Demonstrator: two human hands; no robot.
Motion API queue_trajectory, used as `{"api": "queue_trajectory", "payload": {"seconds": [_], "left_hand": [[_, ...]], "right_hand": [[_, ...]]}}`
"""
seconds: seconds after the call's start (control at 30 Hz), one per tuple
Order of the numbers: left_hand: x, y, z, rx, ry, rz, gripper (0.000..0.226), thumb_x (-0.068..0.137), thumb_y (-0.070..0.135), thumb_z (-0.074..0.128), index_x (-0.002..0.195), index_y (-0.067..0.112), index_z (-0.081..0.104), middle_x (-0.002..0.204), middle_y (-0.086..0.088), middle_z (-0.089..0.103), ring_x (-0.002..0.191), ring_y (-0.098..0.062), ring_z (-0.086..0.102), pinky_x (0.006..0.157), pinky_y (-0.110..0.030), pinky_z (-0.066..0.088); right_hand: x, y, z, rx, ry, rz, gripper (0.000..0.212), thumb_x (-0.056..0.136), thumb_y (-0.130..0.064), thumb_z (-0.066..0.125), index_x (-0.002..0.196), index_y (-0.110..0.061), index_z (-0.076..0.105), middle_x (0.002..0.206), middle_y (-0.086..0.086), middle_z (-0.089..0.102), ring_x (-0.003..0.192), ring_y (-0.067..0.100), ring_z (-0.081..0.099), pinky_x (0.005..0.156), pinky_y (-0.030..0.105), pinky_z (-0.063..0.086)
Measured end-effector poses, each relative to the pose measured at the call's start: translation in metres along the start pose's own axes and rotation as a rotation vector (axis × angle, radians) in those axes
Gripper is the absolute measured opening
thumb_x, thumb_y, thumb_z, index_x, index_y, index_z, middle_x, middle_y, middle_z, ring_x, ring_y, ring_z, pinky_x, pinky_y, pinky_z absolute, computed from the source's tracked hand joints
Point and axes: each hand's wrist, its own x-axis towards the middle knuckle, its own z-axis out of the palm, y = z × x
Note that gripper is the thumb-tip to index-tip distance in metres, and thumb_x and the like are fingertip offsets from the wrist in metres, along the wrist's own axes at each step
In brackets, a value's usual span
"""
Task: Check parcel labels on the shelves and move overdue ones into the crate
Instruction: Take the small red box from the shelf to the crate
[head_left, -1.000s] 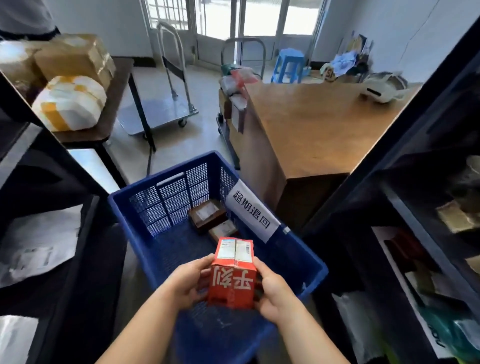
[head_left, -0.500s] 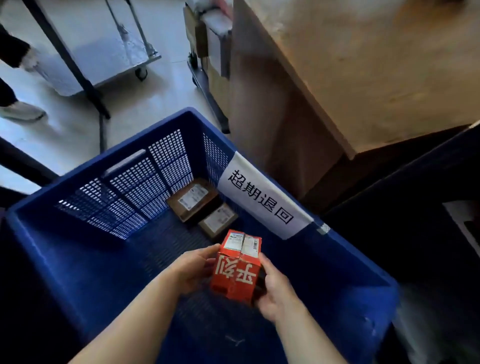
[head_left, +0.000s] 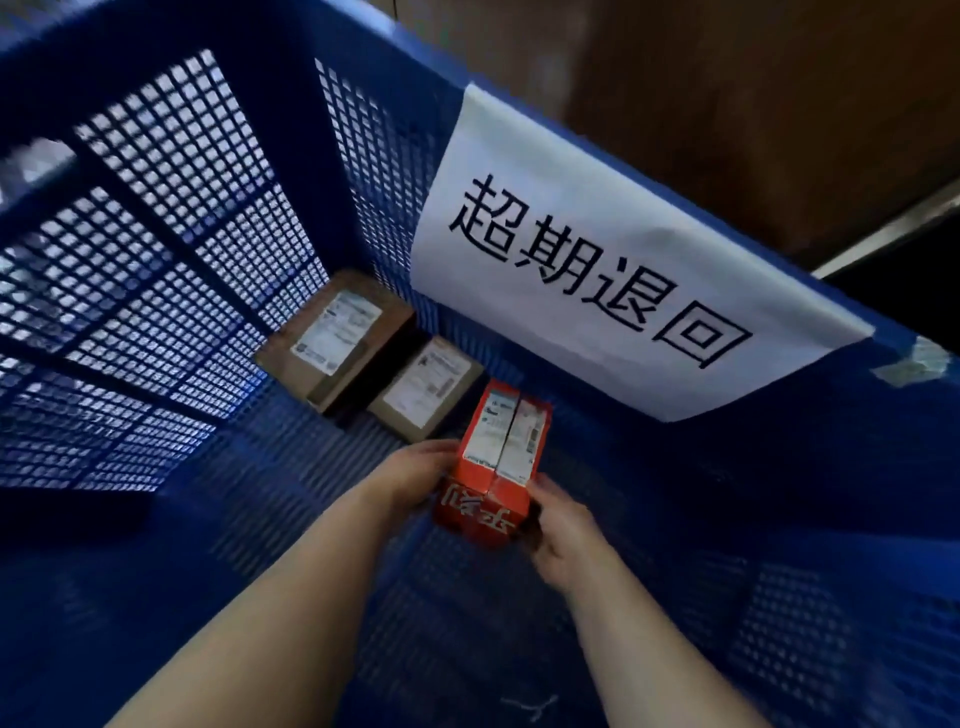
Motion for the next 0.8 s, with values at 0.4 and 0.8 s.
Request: {"api": "queue_trajectory", "payload": {"seconds": [0.4,0.8], "left_hand": [[0.117,-0.047,0.008,0.189,0.009,0.047,0.041,0.091,-0.004,0.049,0.121,0.019,0.064,0.103,-0.004,0.072,0.077,-0.011,0.067,0.048,-0.016,0.051],[0.076,-0.037,0.011,0.079,0.149,0.076,0.041,0.093,0.008,0.053,0.134,0.001,0.048,0.104,-0.001,0.057,0.081,-0.01,0.055,0.069,-0.02,0.047]], "right_hand": [[0.12,0.034,0.002,-0.212,0.137,0.016,0.033,0.094,-0.005,0.052,0.117,-0.023,0.067,0.095,-0.002,0.075,0.087,0.015,0.069,0.07,0.027,0.054],[0.077,0.017,0.007,-0.23,-0.021,-0.031,0.019,0.098,-0.027,0.054,0.114,-0.028,0.065,0.104,-0.009,0.071,0.094,0.005,0.063,0.069,0.023,0.046]]}}
